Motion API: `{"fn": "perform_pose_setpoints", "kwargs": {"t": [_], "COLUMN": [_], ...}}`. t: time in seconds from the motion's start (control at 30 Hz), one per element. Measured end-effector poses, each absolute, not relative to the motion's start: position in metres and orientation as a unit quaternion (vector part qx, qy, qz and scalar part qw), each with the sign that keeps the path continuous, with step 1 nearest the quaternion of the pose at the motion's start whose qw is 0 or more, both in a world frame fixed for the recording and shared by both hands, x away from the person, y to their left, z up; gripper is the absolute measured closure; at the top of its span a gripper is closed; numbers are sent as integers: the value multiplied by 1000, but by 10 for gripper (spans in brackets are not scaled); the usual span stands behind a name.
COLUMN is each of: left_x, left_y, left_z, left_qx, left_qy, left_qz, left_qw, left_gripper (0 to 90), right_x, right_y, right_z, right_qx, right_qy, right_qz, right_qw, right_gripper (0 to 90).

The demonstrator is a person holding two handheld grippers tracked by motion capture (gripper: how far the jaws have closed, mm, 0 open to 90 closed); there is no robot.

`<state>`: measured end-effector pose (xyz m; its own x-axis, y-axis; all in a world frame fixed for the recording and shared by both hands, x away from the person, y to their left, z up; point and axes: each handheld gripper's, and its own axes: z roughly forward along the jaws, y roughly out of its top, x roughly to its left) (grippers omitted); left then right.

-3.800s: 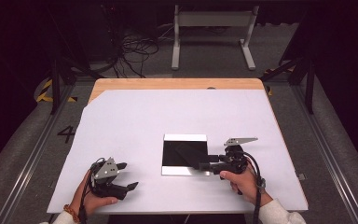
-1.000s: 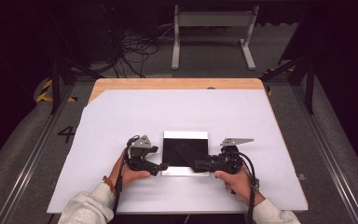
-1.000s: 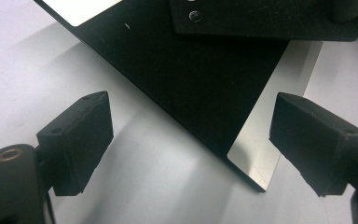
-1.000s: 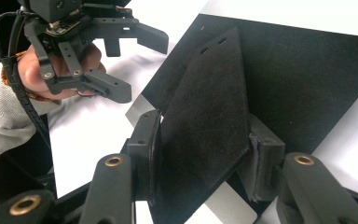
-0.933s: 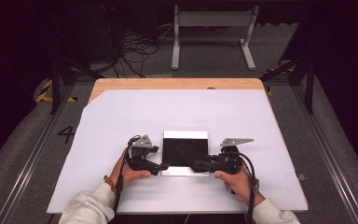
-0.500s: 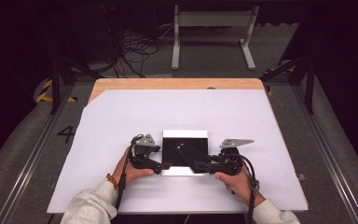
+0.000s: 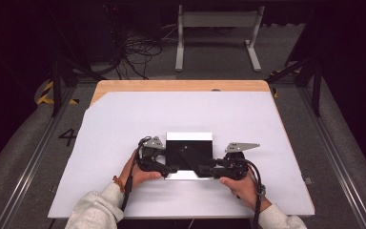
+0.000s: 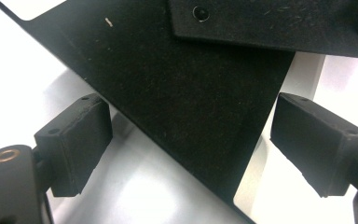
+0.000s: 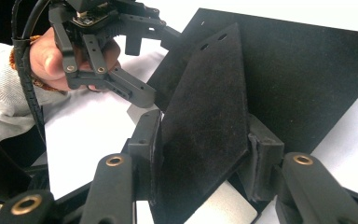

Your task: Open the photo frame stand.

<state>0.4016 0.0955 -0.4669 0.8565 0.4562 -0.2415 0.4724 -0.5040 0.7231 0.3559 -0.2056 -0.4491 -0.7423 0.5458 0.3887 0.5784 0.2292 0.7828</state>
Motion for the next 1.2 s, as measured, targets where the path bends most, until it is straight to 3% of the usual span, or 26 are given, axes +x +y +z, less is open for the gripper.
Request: {"fn": "perform_pose_setpoints", "kwargs": {"t": [1.2], "left_x": [408], "left_y": [80], "left_z": [-465], "left_qx": [862], "left_qy": [260], "left_qz": [-18], "left_qw": [436], "left_gripper": [200], "right_x": [350], "right_y": [-205], "right_z": [-445], "right_qx": [-328], "right_qy": [-793], "right_qz": [-513], "right_qw": [-5], "right_gripper": [576]}}
